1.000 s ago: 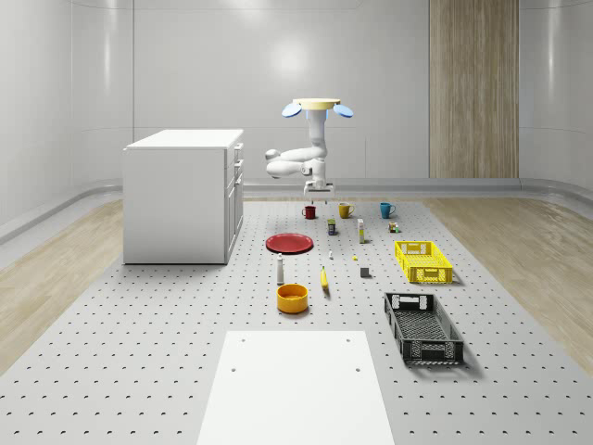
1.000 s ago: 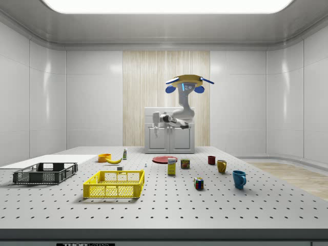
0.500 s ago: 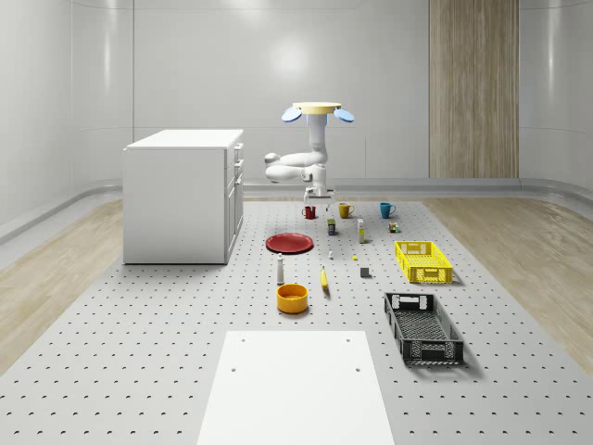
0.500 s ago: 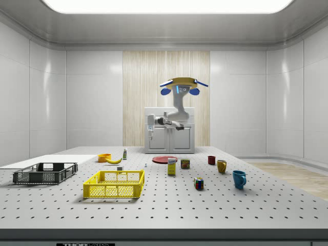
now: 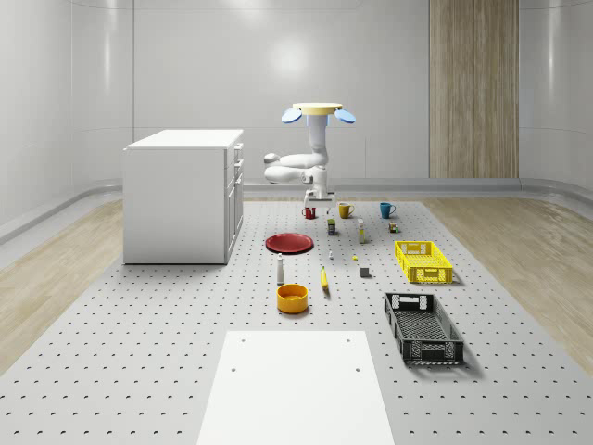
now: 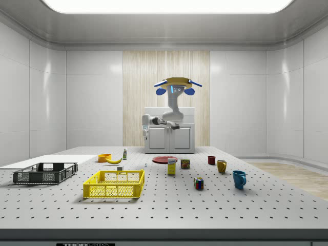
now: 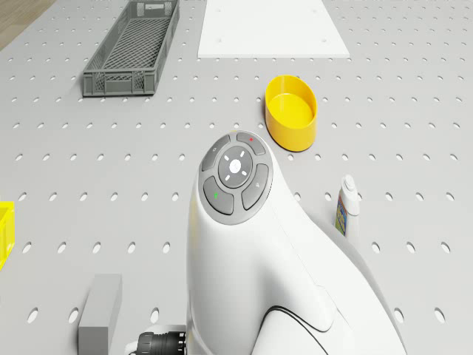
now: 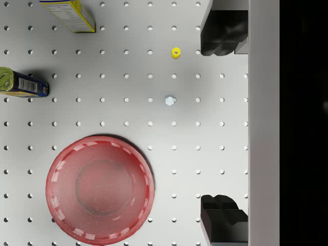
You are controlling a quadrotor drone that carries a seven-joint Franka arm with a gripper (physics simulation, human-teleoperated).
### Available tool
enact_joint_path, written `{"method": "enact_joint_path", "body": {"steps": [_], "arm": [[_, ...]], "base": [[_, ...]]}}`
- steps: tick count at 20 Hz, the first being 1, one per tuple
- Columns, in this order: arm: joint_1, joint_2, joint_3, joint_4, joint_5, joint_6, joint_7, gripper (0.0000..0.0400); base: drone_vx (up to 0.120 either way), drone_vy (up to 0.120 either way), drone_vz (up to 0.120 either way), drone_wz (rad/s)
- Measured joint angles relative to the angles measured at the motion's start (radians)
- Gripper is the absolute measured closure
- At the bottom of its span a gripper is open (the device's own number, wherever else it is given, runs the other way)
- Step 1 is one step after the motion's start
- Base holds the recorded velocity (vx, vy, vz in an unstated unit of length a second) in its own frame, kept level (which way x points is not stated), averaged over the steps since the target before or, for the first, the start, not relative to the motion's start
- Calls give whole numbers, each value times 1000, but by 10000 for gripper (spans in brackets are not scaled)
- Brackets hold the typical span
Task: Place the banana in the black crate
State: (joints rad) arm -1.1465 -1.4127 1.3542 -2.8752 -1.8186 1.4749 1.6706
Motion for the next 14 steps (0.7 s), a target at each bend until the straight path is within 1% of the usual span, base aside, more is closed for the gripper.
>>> {"method": "enact_joint_path", "body": {"steps": [1,3,4,7,8,14], "arm": [[-1,-3,0,0,1,2,1,0],[-2,-8,1,0,3,7,2,0],[-2,-10,2,0,4,9,2,0],[-4,-17,3,1,7,16,3,0],[-5,-19,3,1,8,18,4,0],[-8,-33,6,2,14,31,6,0]], "base": [[120,0,0,0],[120,-100,0,0],[120,-40,0,0],[120,0,0,0],[120,0,-80,0],[120,0,-120,0]]}}
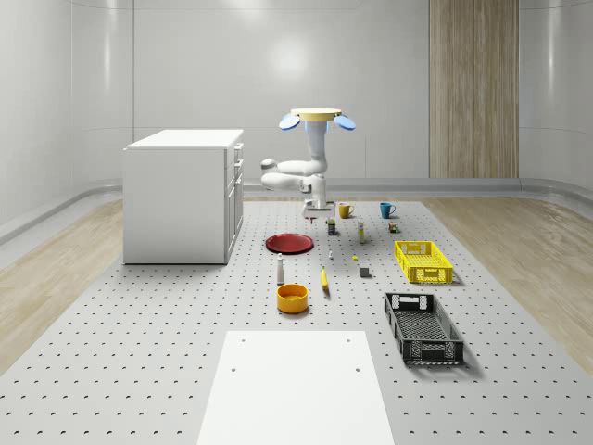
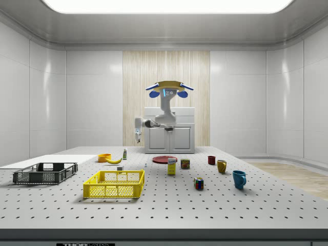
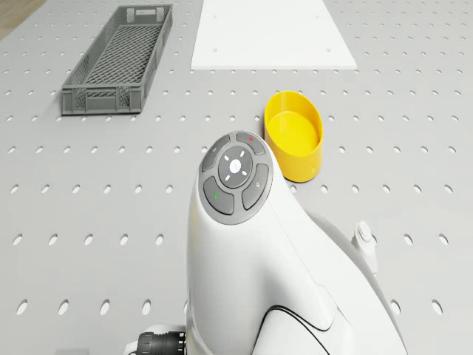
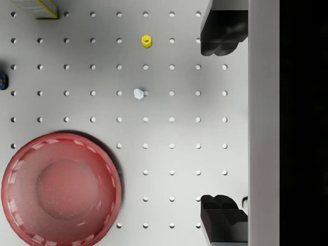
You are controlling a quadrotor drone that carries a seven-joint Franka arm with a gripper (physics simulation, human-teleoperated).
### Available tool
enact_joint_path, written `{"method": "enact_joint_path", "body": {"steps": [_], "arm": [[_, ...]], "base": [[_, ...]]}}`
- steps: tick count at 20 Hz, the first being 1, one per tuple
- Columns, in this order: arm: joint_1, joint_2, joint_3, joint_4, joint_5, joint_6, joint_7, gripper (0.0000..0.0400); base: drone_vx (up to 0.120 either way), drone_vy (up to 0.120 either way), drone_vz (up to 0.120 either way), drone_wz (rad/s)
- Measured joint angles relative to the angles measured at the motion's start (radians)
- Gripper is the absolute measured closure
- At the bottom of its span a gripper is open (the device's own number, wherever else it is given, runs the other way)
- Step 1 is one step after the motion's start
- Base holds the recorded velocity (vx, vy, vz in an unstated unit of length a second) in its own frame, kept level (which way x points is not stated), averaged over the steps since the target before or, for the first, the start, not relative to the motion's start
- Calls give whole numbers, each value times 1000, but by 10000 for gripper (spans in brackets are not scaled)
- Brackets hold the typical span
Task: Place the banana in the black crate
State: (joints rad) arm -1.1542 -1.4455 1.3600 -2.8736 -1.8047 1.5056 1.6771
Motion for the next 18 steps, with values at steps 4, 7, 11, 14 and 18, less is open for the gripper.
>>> {"method": "enact_joint_path", "body": {"steps": [4,7,11,14,18], "arm": [[-2,-8,1,0,4,8,2,0],[-3,-14,2,1,6,13,3,0],[-5,-22,4,1,9,21,4,0],[-6,-28,5,1,11,26,5,0],[-8,-35,6,2,14,32,6,0]], "base": [[120,0,-120,0],[120,0,-120,0],[120,0,-10,0],[120,0,-13,0],[120,0,-120,0]]}}
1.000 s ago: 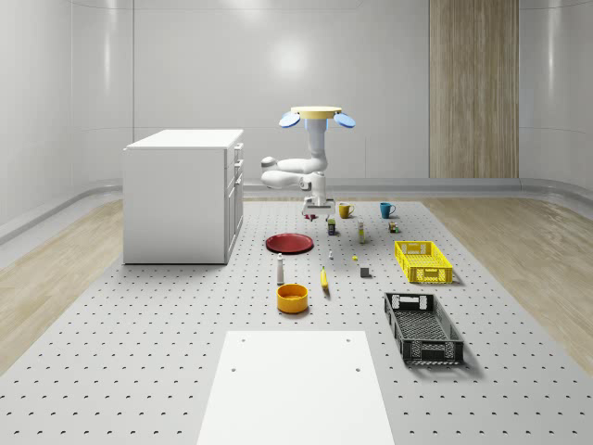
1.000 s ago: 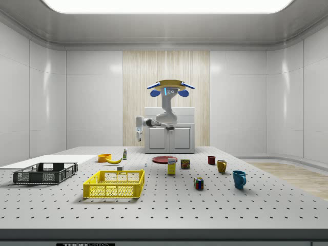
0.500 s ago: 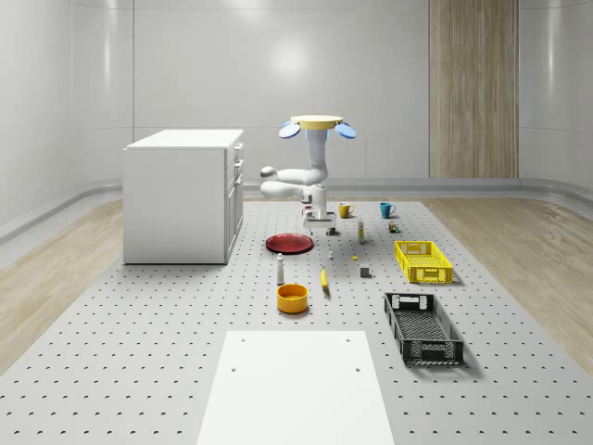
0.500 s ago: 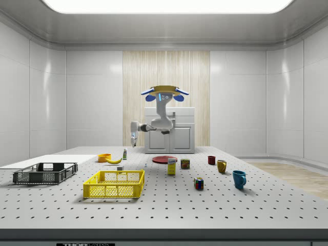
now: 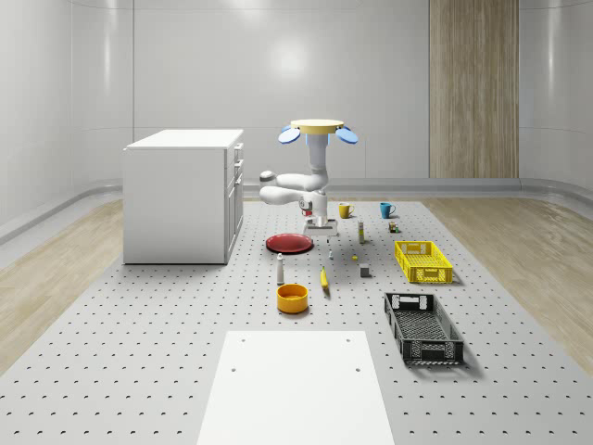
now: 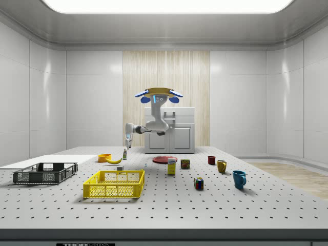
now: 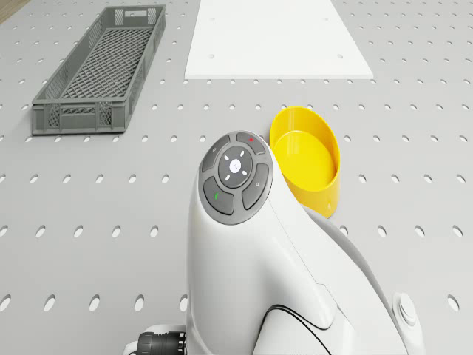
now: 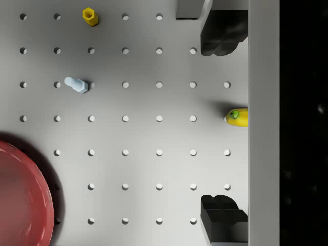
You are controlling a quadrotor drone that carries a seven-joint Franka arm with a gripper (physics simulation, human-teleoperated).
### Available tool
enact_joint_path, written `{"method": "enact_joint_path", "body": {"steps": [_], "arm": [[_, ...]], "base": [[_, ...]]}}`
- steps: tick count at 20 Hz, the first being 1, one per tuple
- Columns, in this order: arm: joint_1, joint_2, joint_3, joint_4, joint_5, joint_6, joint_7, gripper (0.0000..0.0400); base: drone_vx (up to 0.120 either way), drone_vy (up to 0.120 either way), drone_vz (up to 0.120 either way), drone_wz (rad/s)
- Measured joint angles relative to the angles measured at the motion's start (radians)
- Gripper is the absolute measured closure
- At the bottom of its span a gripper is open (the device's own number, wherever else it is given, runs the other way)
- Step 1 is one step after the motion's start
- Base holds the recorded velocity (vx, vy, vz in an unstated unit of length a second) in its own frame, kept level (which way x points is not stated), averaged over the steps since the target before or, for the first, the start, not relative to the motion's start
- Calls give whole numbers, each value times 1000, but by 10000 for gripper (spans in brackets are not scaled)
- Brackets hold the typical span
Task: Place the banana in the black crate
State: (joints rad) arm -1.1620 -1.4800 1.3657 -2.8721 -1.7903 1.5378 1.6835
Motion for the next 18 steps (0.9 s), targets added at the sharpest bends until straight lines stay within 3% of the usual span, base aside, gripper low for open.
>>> {"method": "enact_joint_path", "body": {"steps": [3,9,13,18], "arm": [[-1,-5,1,0,2,5,1,0],[-3,-14,2,1,6,13,3,0],[-4,-20,3,1,8,19,4,0],[-6,-27,4,1,11,25,5,0]], "base": [[120,0,-27,0],[120,0,-120,0],[120,60,0,0],[120,0,-112,0]]}}
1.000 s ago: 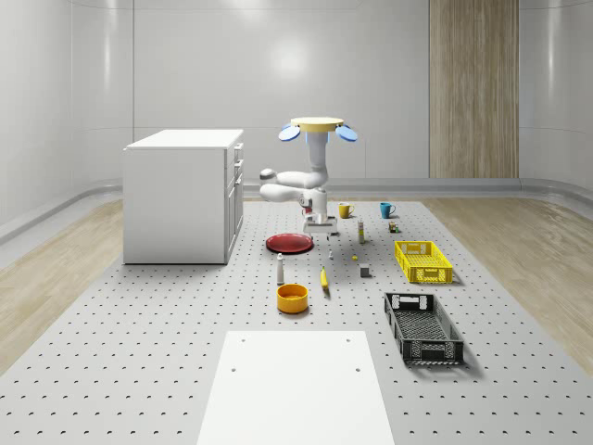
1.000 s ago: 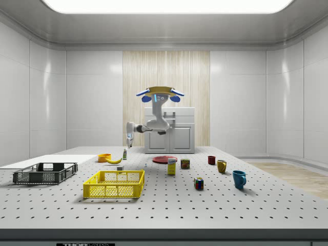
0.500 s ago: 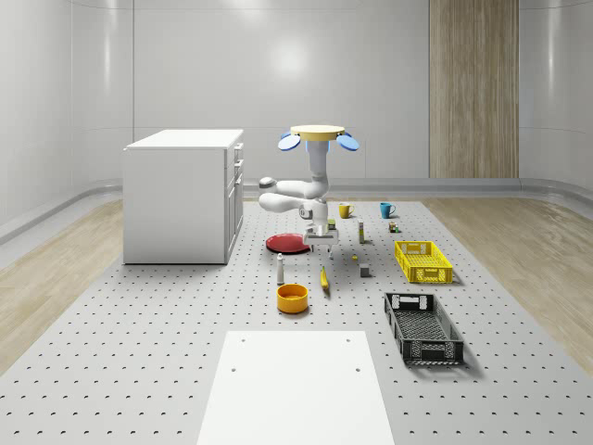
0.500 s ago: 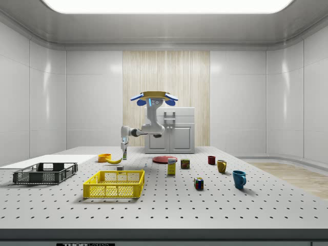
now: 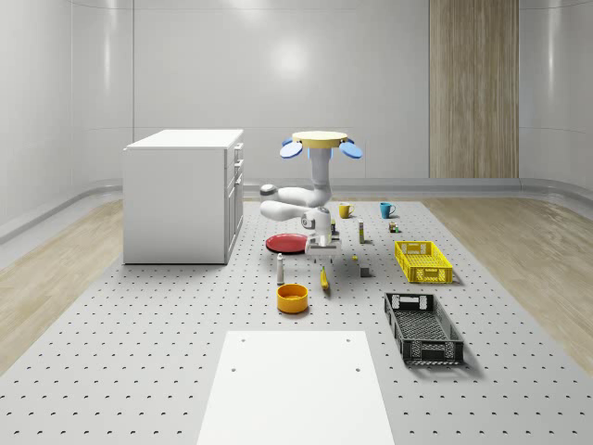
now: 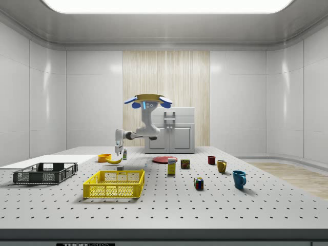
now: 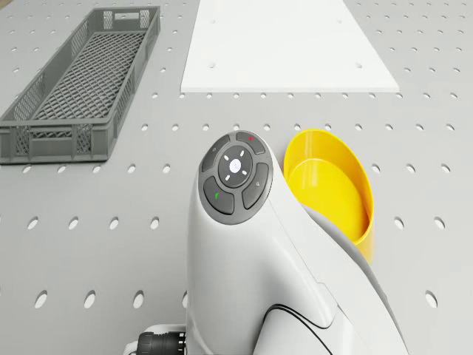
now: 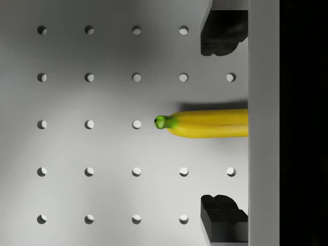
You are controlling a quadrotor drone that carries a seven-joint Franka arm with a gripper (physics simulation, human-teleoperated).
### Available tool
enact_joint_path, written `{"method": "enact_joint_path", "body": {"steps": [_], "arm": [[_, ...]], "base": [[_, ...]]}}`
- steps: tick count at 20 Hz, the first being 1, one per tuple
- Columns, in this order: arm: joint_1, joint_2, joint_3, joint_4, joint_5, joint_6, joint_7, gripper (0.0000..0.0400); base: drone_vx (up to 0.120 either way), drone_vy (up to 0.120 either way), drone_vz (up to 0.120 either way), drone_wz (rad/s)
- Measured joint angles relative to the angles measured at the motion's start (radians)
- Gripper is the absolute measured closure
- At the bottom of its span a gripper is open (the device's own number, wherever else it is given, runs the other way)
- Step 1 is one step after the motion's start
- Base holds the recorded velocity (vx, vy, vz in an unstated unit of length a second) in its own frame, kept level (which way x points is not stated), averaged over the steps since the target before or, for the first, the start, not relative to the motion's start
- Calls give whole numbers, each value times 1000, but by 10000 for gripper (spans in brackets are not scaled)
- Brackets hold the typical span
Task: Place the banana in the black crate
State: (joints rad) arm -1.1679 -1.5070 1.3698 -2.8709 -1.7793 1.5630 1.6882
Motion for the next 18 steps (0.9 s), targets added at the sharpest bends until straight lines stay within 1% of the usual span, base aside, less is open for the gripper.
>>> {"method": "enact_joint_path", "body": {"steps": [3,4,7,11,12,14,18], "arm": [[-1,-4,1,0,2,4,1,0],[-1,-5,1,0,2,5,1,0],[-2,-9,1,0,4,8,1,0],[-3,-13,2,1,5,12,2,0],[-3,-14,2,1,6,13,2,0],[-4,-17,2,1,7,15,3,0],[-4,-21,3,1,8,19,3,0]], "base": [[120,0,-120,0],[120,0,-40,0],[120,67,0,0],[120,0,0,0],[120,-120,0,0],[20,-20,-20,0],[0,0,-120,0]]}}
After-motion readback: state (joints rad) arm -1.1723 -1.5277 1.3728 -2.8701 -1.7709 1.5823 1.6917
